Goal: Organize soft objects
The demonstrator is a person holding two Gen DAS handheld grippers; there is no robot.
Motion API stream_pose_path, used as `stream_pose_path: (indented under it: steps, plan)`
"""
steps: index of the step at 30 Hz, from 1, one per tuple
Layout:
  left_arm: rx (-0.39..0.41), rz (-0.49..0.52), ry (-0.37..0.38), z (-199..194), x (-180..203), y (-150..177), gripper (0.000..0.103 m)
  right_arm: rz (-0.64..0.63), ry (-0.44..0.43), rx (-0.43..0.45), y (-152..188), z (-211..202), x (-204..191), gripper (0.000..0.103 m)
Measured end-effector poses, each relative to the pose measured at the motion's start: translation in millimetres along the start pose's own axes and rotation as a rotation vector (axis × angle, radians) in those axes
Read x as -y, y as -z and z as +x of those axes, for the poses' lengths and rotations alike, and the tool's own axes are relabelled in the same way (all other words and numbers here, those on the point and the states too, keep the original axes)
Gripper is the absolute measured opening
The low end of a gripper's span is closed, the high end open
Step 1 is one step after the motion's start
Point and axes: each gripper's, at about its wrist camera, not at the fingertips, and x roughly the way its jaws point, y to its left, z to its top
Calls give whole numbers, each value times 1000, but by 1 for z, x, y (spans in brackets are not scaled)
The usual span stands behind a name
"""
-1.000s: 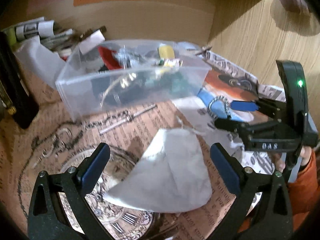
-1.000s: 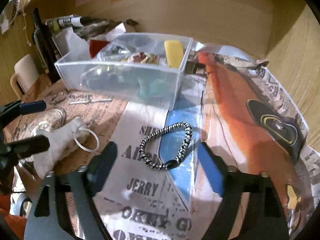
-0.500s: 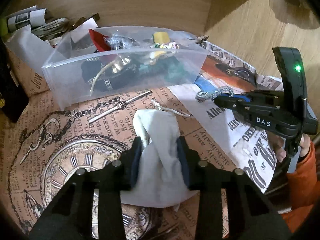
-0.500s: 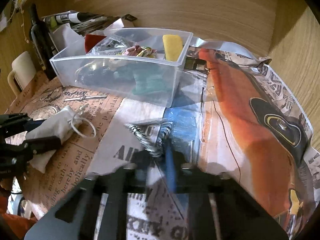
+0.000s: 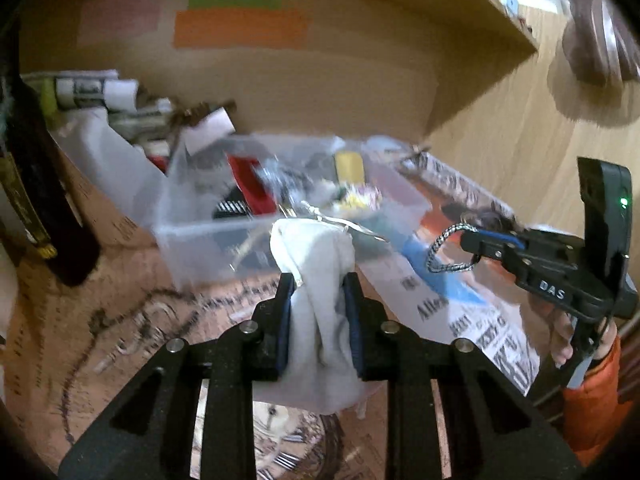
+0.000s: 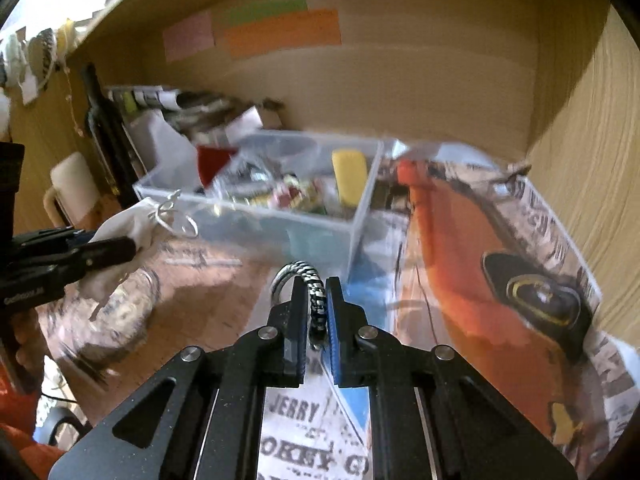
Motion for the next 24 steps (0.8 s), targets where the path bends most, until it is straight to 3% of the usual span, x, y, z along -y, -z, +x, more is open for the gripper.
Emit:
stream_pose_path:
  steps: [9,14,15,18,19,24]
  plan:
    - [111,-34,-62,-16,-20,-38,24,-18,-28,123,-34,-16,-9,8]
    - [133,-31,-102,-14,-28,-53,24,-21,-43,63,-32,-4,-6,11]
    - [133,-33,-108,-12,-31,-56,24,-27,-44,30,-29,3,-6,20]
    - [120,-44,-125,1,-37,-63,24,-39,-42,-45,-15,19,-6,60]
    - [116,-48,-131,5,-40,-65,24,-45,-46,-68,-11,25,-6,65]
    - [80,-61,-142,28,-48,-77,24,-84,-104,-216,4,56,-11,65]
